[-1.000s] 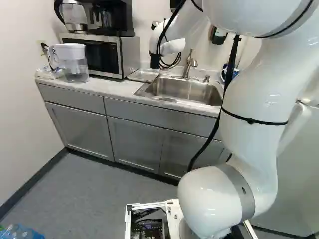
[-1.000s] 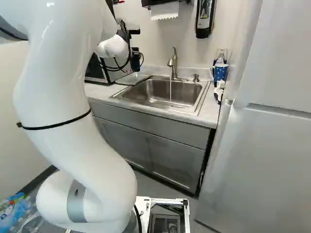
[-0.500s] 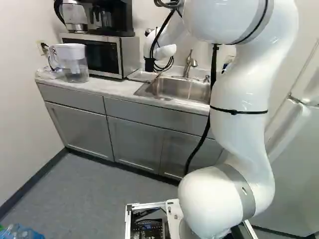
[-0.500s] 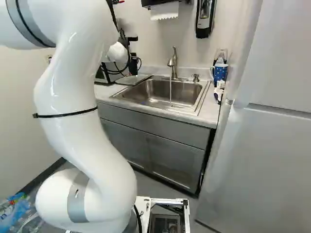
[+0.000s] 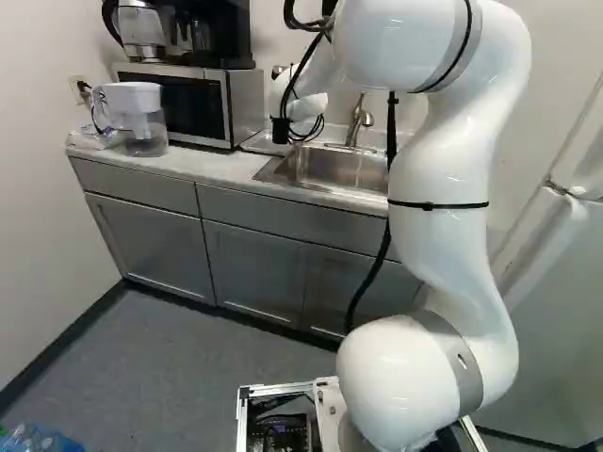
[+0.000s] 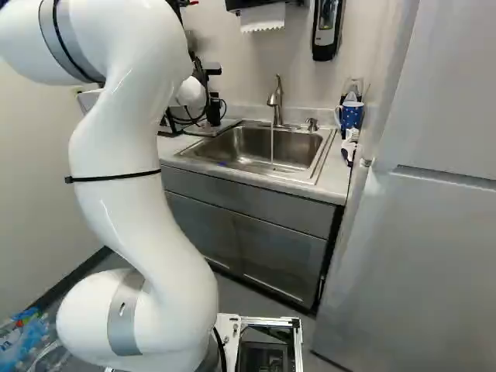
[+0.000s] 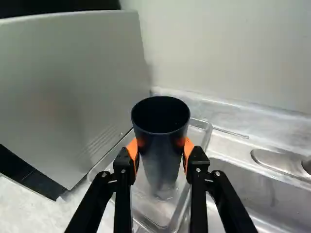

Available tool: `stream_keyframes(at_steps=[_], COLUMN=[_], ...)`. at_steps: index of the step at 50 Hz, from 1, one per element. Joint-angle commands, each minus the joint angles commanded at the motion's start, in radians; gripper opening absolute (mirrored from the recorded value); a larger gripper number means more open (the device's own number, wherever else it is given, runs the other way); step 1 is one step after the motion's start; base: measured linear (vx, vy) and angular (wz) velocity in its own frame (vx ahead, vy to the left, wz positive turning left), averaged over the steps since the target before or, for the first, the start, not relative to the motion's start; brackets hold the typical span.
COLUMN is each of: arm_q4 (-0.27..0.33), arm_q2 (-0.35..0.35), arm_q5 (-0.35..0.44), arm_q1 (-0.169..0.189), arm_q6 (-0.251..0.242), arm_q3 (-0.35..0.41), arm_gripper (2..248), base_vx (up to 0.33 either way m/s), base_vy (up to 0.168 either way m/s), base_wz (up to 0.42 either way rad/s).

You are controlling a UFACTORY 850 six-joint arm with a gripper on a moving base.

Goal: Rinse the cup and place it in the tray

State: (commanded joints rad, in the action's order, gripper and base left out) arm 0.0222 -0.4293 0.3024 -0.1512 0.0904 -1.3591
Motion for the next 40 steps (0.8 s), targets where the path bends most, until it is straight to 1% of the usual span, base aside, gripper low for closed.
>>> stream_keyframes(at_steps=[20,21,25,26,30,31,36,37,40], arm_q4=[0.0,0.0,0.0,0.0,0.0,0.0,0.0,0.0,0.0], arm_q2=[-0.012,-0.012,-0.012,-0.012,-0.012,-0.012,-0.012,-0.012,-0.012], arm_q5=[0.0,0.0,0.0,0.0,0.0,0.0,0.0,0.0,0.0], arm_q1=[0.0,0.0,0.0,0.0,0.0,0.0,0.0,0.0,0.0], arm_q6=[0.0,0.0,0.0,0.0,0.0,0.0,0.0,0.0,0.0], arm_q3=[0.005,0.005,0.005,0.005,0.005,0.005,0.005,0.005,0.005], arm_gripper=[111,136,136,171,171,207,207,243,243], base_vx=[0.0,0.0,0.0,0.0,0.0,0.0,0.0,0.0,0.0], base_vy=[0.0,0.0,0.0,0.0,0.0,0.0,0.0,0.0,0.0], base_wz=[0.0,0.0,0.0,0.0,0.0,0.0,0.0,0.0,0.0])
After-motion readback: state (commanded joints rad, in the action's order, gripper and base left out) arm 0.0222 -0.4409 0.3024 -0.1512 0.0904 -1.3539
